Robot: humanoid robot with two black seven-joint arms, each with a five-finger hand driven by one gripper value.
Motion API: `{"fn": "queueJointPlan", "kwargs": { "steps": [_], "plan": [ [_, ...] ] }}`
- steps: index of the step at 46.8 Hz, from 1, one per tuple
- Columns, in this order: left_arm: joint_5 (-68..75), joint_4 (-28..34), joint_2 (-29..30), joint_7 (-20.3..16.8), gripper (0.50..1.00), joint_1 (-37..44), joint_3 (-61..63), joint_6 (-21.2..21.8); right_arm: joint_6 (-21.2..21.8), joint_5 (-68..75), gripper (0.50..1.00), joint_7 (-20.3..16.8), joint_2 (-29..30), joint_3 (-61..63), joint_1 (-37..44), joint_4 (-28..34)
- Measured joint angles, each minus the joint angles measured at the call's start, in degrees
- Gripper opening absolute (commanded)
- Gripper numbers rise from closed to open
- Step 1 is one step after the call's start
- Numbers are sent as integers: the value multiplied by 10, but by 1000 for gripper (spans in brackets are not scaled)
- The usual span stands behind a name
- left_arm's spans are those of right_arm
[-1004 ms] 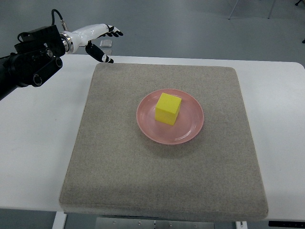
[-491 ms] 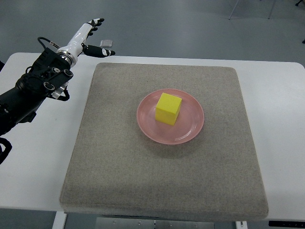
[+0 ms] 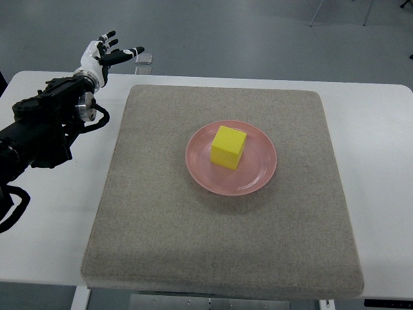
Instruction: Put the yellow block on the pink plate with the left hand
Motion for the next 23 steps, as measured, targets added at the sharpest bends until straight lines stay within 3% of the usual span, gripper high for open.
{"fn": "queueJointPlan", "kwargs": {
  "steps": [10, 23],
  "plan": [
    [1, 33, 0, 4, 951, 25, -116, -100, 0, 0, 924, 0, 0, 0, 0, 0],
    [-5, 49, -1, 11, 945, 26, -169, -108, 0, 0, 924, 0, 0, 0, 0, 0]
  ]
}}
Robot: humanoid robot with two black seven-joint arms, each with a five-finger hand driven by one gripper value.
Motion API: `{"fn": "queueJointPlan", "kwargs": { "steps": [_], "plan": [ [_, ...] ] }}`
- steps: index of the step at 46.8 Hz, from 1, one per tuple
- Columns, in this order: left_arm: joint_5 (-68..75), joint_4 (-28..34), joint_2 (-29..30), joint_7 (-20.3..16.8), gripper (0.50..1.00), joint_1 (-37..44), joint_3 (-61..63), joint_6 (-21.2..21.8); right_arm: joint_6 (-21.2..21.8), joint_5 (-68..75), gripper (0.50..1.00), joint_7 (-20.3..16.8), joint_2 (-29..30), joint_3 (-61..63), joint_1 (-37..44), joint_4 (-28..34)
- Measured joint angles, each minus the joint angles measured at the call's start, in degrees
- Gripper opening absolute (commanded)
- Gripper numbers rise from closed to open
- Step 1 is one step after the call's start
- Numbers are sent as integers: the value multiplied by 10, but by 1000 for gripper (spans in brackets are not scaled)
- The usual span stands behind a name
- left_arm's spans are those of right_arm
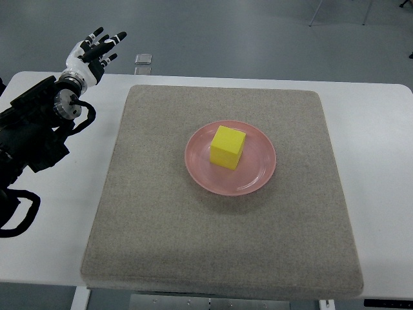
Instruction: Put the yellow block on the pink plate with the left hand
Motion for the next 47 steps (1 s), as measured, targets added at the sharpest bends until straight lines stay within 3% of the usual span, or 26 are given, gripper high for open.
{"fn": "queueJointPlan", "kwargs": {
  "steps": [7, 47],
  "plan": [
    [2, 1, -3, 0, 994, 1, 0, 0, 0, 0, 924, 0, 0, 0, 0, 0],
    [11, -5, 1, -10, 994, -1, 5, -1, 0, 0, 924, 0, 0, 0, 0, 0]
  ]
}}
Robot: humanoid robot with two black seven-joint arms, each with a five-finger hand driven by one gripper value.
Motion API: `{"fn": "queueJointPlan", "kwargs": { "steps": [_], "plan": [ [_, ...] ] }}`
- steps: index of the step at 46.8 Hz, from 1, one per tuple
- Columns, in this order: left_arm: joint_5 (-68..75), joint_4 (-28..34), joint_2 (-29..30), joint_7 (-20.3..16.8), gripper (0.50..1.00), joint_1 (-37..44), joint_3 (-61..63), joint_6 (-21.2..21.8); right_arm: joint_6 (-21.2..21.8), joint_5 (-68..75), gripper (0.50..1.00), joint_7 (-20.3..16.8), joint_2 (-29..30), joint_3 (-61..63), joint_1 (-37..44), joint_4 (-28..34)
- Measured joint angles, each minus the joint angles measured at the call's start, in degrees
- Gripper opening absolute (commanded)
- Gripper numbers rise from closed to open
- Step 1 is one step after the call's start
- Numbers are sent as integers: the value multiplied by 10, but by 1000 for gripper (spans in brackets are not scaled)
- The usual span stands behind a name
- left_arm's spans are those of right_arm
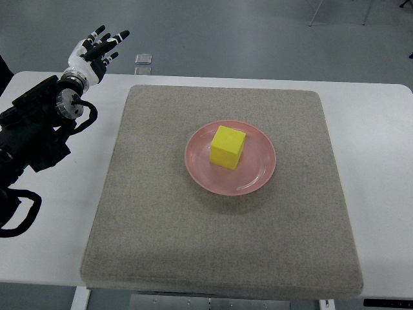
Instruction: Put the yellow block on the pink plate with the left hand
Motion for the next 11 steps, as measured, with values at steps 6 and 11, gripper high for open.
{"fn": "queueJointPlan", "kwargs": {
  "steps": [6, 11],
  "plan": [
    [0, 0, -1, 0, 994, 4, 0, 0, 0, 0, 924, 0, 0, 0, 0, 0],
    [0, 0, -4, 0, 994, 5, 0, 0, 0, 0, 924, 0, 0, 0, 0, 0]
  ]
}}
